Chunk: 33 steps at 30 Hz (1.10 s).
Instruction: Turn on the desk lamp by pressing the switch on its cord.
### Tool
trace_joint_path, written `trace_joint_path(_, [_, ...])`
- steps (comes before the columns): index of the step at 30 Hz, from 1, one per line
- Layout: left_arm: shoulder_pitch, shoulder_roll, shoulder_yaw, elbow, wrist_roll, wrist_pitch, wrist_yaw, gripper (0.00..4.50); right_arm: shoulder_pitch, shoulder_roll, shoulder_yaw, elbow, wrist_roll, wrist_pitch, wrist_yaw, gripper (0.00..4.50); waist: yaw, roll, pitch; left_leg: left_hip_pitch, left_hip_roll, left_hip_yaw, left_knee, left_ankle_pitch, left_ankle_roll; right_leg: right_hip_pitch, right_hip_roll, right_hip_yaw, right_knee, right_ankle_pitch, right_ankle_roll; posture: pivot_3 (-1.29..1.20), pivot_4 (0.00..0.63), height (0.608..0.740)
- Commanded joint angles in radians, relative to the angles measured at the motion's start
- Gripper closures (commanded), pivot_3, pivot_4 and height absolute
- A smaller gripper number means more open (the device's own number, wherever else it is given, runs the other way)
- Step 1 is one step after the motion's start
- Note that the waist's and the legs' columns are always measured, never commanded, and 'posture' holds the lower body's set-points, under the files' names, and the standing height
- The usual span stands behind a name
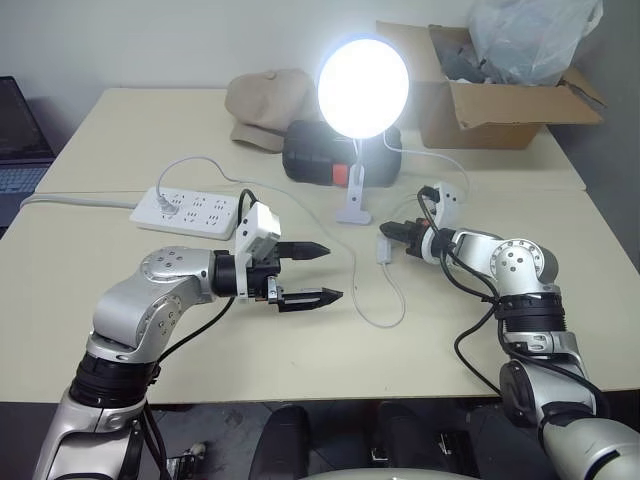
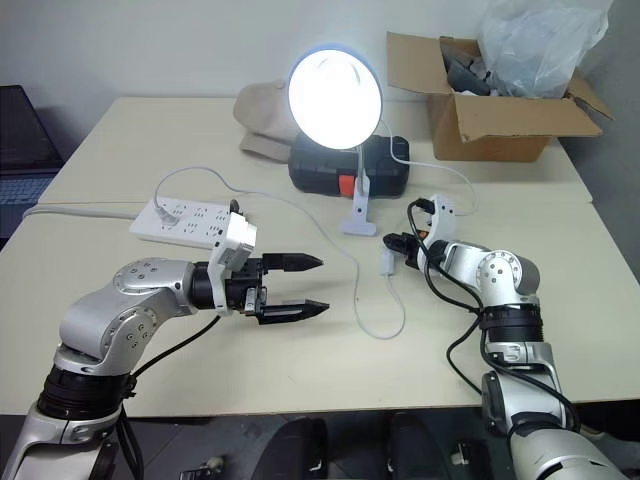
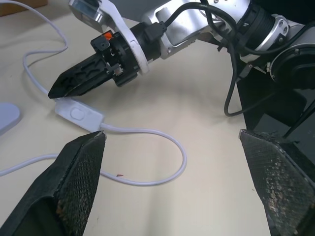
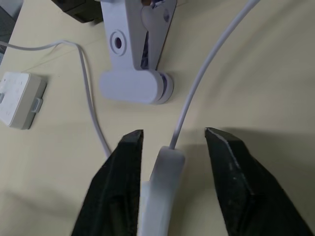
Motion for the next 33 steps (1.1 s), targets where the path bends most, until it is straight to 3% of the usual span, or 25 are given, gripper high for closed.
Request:
trace_joint_path(1, [-0.019,-0.007,0.026,-0.006,0.037,-0.055,0.037,0.0,0.009,-0.039,-0.022,-0.16,0.026,0.029,0.07,1.56,0.0,0.0,0.0,0.0,0.0,0.0,0.0,0.0,0.0,0.0,0.0,0.0,0.0,0.0,0.0,0.0,0.15,0.74])
trace_joint_path(5, [-0.038,-0.004,0.029,0.033,0.092,-0.116,0.06,0.0,0.059,-0.134,0.013,-0.322,0.02,0.039,0.179,0.6,0.004,0.0,0.0,0.0,0.0,0.0,0.0,0.0,0.0,0.0,0.0,-0.001,-0.001,0.0,0.0,0.0,0.15,0.74])
trace_joint_path(7, [-0.062,-0.001,0.043,0.085,0.122,-0.156,0.068,0.0,0.114,-0.25,0.062,-0.462,-0.009,-0.025,0.324,0.13,0.007,0.0,0.0,0.0,0.0,0.0,0.0,0.0,0.0,0.0,0.0,0.0,-0.001,0.0,0.0,0.0,0.15,0.74])
trace_joint_path(10, [-0.093,0.029,0.054,0.154,0.162,-0.221,0.038,0.0,0.247,-0.48,0.153,-0.613,-0.137,-0.186,0.56,0.06,0.014,0.0,0.0,-0.001,0.0,-0.001,0.0,0.0,0.0,0.0,0.0,-0.001,-0.002,0.0,0.0,0.0,0.15,0.74])
trace_joint_path(15, [-0.143,0.097,0.07,0.277,0.246,-0.327,0.014,0.0,0.395,-0.685,0.089,-0.695,-0.18,-0.361,0.811,0.06,0.019,-0.001,0.0,-0.001,0.001,-0.001,0.0,0.0,0.0,0.001,0.002,-0.002,-0.005,-0.003,0.005,0.0,0.15,0.74])
trace_joint_path(20, [-0.063,0.213,0.122,0.12,0.006,-0.032,-0.133,0.0,0.445,-0.778,0.005,-0.682,-0.183,-0.431,0.931,0.06,0.009,-0.001,0.0,0.0,0.001,-0.001,0.0,0.0,0.0,0.0,0.002,-0.001,-0.004,-0.003,0.005,0.0,0.15,0.74])
trace_joint_path(27, [0.053,0.267,0.165,-0.005,-0.009,0.017,-0.096,0.0,0.473,-0.816,-0.066,-0.62,-0.194,-0.516,1.037,0.06,0.016,-0.001,0.0,0.0,0.001,-0.001,0.001,0.0,0.0,0.002,0.0,-0.002,-0.003,-0.003,0.005,0.0,0.15,0.74])
trace_joint_path(33, [0.054,0.27,0.186,-0.012,-0.038,0.05,-0.089,0.0,0.446,-0.807,-0.045,-0.59,-0.224,-0.539,1.05,0.06,0.02,-0.001,0.0,0.001,0.001,-0.001,0.001,0.0,0.0,0.002,0.0,-0.002,-0.003,-0.003,0.005,0.0,0.15,0.74])
